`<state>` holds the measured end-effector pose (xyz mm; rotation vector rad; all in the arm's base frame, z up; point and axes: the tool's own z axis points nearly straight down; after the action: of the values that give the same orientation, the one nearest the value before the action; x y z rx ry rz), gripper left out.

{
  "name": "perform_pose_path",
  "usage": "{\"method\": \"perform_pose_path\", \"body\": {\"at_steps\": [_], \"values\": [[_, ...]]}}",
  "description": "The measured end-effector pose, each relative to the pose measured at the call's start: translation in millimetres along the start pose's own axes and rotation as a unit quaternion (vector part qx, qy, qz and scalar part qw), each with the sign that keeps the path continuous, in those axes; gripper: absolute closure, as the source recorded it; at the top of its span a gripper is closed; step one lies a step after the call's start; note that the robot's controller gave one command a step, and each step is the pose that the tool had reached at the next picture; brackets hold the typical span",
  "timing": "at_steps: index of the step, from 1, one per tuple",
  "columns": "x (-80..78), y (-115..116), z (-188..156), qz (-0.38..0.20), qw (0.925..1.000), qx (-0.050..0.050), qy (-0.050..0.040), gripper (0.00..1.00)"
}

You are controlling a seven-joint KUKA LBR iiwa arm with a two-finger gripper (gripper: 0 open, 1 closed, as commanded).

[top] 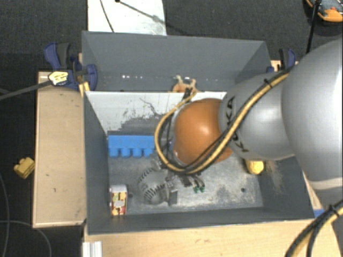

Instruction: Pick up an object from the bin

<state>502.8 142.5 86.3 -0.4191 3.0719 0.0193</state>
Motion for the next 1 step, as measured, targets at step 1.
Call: {"method": "perform_pose_path", "body": {"at_steps": [1], "values": [[0.0, 0.0, 0.1, 0.001, 1.0, 0.0, 0.0001, 1.0]]}}
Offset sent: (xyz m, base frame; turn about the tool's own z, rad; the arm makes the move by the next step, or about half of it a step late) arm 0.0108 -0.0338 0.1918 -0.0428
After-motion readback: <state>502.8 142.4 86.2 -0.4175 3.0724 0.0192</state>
